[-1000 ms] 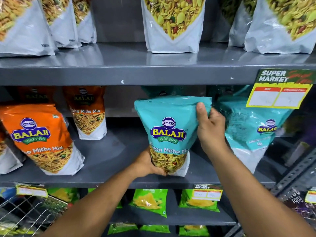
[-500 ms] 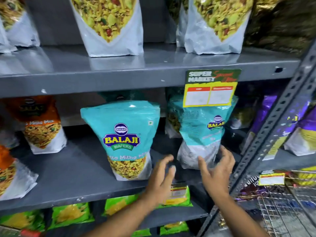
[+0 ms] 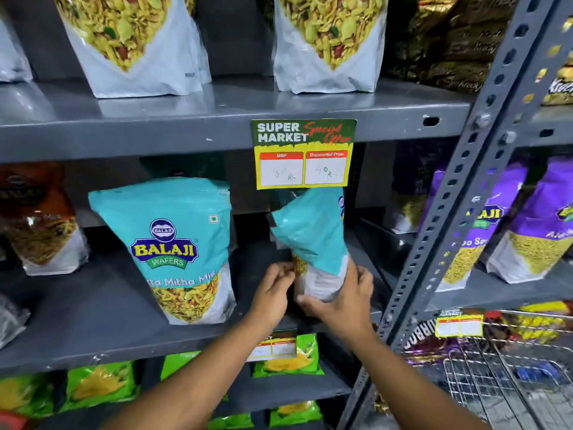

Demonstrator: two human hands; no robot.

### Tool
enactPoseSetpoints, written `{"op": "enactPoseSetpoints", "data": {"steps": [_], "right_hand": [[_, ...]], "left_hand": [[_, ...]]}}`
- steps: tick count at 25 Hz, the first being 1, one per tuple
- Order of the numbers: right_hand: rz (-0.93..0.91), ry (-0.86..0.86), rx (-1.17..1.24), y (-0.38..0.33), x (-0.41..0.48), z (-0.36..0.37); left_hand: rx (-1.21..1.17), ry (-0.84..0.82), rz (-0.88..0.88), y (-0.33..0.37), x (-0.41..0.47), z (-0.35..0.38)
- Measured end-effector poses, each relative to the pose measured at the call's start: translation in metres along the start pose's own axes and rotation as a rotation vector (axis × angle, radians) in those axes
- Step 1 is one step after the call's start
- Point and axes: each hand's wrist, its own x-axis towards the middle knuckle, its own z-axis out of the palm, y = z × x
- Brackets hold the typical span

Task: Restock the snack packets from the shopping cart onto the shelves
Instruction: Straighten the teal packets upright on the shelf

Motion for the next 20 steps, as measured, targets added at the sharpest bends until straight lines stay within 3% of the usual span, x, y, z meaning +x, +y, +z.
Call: {"op": "enactPoseSetpoints", "data": {"steps": [5, 9, 12, 14, 17, 20], "right_hand": [[0.058, -0.218, 0.262, 0.013, 0.026, -0.021], [0.072, -0.338, 0.528, 0.013, 0.048, -0.024], [0.081, -0.429, 0.460, 0.010, 0.057, -0.024], [0.020, -0.289, 0.429, 0.003, 0.053, -0.029], [-0.054, -0.035, 0.840, -0.019, 0.048, -0.051], [-0.117, -0.016, 0.907, -0.043, 0.057, -0.070]], "left_hand": [[0.250, -0.018, -0.024, -0.003, 0.009, -0.016], [0.415, -0.189, -0.061, -0.003, 0.022, -0.020], [0.426, -0.183, -0.046, -0.006, 0.027, -0.018], [0.434, -0.095, -0.041, -0.010, 0.025, -0.016], [0.449, -0.053, -0.006, -0.012, 0.020, -0.014], [0.449, -0.066, -0.028, -0.010, 0.019, -0.014]]}}
